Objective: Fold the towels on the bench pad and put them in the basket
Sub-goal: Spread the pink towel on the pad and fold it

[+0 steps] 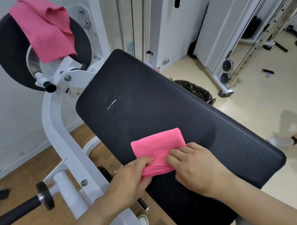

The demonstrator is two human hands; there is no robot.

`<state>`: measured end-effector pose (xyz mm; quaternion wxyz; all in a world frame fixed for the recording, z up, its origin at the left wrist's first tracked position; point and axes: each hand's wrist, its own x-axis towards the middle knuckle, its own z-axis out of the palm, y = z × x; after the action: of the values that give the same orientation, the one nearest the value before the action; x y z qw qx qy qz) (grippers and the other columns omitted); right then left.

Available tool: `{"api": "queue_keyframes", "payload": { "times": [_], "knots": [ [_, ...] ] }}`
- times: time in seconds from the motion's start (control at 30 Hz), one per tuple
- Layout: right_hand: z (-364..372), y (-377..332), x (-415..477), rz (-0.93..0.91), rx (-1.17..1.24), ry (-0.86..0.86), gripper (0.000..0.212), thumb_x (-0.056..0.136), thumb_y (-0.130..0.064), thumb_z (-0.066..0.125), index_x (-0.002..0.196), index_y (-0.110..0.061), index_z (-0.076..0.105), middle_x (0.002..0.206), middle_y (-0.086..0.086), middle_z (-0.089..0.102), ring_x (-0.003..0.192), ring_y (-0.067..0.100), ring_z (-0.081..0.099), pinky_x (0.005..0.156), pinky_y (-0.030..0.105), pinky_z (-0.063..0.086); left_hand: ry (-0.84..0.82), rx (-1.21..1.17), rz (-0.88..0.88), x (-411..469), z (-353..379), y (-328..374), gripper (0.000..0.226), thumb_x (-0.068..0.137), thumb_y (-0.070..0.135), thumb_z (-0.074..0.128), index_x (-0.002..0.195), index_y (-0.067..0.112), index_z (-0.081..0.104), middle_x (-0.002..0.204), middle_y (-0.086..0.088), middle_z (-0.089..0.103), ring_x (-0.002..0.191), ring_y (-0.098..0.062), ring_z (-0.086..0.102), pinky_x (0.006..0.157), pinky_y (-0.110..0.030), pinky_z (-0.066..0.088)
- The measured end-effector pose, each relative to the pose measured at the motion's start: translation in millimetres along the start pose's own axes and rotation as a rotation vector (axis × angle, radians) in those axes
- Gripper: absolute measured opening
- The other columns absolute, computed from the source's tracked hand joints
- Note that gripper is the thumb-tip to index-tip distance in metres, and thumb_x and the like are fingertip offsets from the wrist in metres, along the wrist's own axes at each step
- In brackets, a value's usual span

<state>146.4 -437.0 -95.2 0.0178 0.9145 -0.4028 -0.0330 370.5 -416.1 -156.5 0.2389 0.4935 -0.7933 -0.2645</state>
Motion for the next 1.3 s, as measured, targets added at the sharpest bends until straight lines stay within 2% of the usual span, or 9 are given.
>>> {"api": "queue_keyframes", "payload": {
  "times": [0.17, 0.37, 0.47, 0.63, 0.77, 1.0, 1.13, 1.23, 1.3],
  "knots": [
    [-9.6, 6.2, 12.9, 0.079, 0.044, 0.101, 0.009, 0.076, -0.021, 0.042, 0.073, -0.017, 0.049, 0.057, -0.004, 0.051, 0.041, 0.024, 0.047, 0.053, 0.033, 0.047, -0.035, -0.225, -0.134, -1.6, -7.8, 5.3, 0.033, 0.093, 0.041, 0.055, 0.126, 0.034, 0.054, 0.106, 0.024, 0.063, 0.095, 0.004, 0.06, 0.076, -0.01, 0.046],
    [-7.5, 17.9, 24.9, 0.189, 0.096, 0.123, 0.028, 0.09, -0.035, 0.03, 0.085, -0.017, 0.052, 0.07, -0.005, 0.062, 0.048, 0.026, 0.054, 0.056, 0.035, 0.048, -0.058, -0.361, -0.243, 10.0, -16.7, -2.9, 0.021, 0.098, 0.046, 0.045, 0.098, 0.028, 0.055, 0.082, 0.0, 0.062, 0.075, -0.018, 0.06, 0.065, -0.046, 0.051],
    [-4.2, 20.6, 31.4, 0.244, 0.16, 0.155, 0.034, 0.093, -0.04, 0.027, 0.088, -0.016, 0.052, 0.071, -0.004, 0.063, 0.054, 0.027, 0.057, 0.056, 0.034, 0.046, -0.027, -0.341, -0.28, 21.2, -19.5, -5.1, 0.03, 0.099, 0.045, 0.04, 0.106, 0.019, 0.053, 0.092, 0.004, 0.062, 0.088, -0.009, 0.06, 0.071, -0.04, 0.055],
    [-3.5, 15.0, 40.1, 0.422, 0.207, 0.168, 0.024, 0.096, -0.04, 0.045, 0.098, -0.018, 0.055, 0.08, -0.003, 0.067, 0.071, 0.026, 0.063, 0.061, 0.031, 0.035, 0.107, -0.342, -0.391, 41.6, -19.3, -5.7, 0.015, 0.099, 0.042, 0.042, 0.095, 0.038, 0.056, 0.088, 0.018, 0.063, 0.088, 0.014, 0.056, 0.065, -0.012, 0.05],
    [-12.7, 15.9, 50.5, 0.682, 0.462, 0.183, 0.022, 0.087, -0.046, 0.058, 0.101, -0.03, 0.063, 0.084, -0.011, 0.067, 0.083, 0.016, 0.062, 0.068, 0.031, 0.048, 0.234, -0.276, -0.468, 50.7, -12.0, -2.8, 0.023, 0.096, 0.047, 0.047, 0.097, 0.031, 0.063, 0.082, 0.02, 0.062, 0.078, 0.01, 0.058, 0.058, -0.007, 0.046],
    [-19.5, 5.3, 58.7, 0.835, 0.402, 0.19, 0.026, 0.087, -0.045, 0.059, 0.099, -0.026, 0.045, 0.077, -0.009, 0.058, 0.071, 0.021, 0.058, 0.059, 0.032, 0.043, 0.359, -0.05, -0.438, 57.2, -5.2, -1.4, 0.021, 0.095, 0.05, 0.049, 0.096, 0.029, 0.048, 0.075, 0.018, 0.055, 0.068, -0.003, 0.058, 0.057, -0.033, 0.055],
    [-8.1, 2.0, 59.1, 0.667, 0.167, 0.475, 0.033, 0.074, -0.023, 0.076, 0.096, -0.016, 0.053, 0.092, 0.004, 0.052, 0.07, 0.026, 0.052, 0.062, 0.035, 0.041, 0.446, 0.178, -0.34, 60.0, -5.0, -3.0, 0.019, 0.094, 0.044, 0.051, 0.098, 0.026, 0.053, 0.086, 0.007, 0.051, 0.079, -0.015, 0.05, 0.055, -0.032, 0.048],
    [2.8, 4.9, 57.1, 0.31, -0.01, 0.542, 0.012, 0.08, -0.008, 0.055, 0.084, -0.016, 0.063, 0.097, 0.0, 0.061, 0.086, 0.024, 0.055, 0.07, 0.035, 0.034, 0.448, 0.265, -0.154, 64.6, -6.7, -3.7, 0.005, 0.092, 0.024, 0.057, 0.096, 0.022, 0.056, 0.081, 0.003, 0.044, 0.068, -0.016, 0.045, 0.047, -0.034, 0.044],
    [7.9, 9.9, 55.9, 0.17, -0.087, 0.479, 0.027, 0.085, -0.006, 0.04, 0.078, -0.016, 0.065, 0.091, -0.005, 0.065, 0.087, 0.021, 0.06, 0.072, 0.033, 0.034, 0.37, 0.33, -0.018, 64.8, -6.6, -3.6, 0.011, 0.088, 0.019, 0.05, 0.096, 0.02, 0.058, 0.074, 0.005, 0.041, 0.058, -0.014, 0.041, 0.039, -0.031, 0.041]
  ]
}}
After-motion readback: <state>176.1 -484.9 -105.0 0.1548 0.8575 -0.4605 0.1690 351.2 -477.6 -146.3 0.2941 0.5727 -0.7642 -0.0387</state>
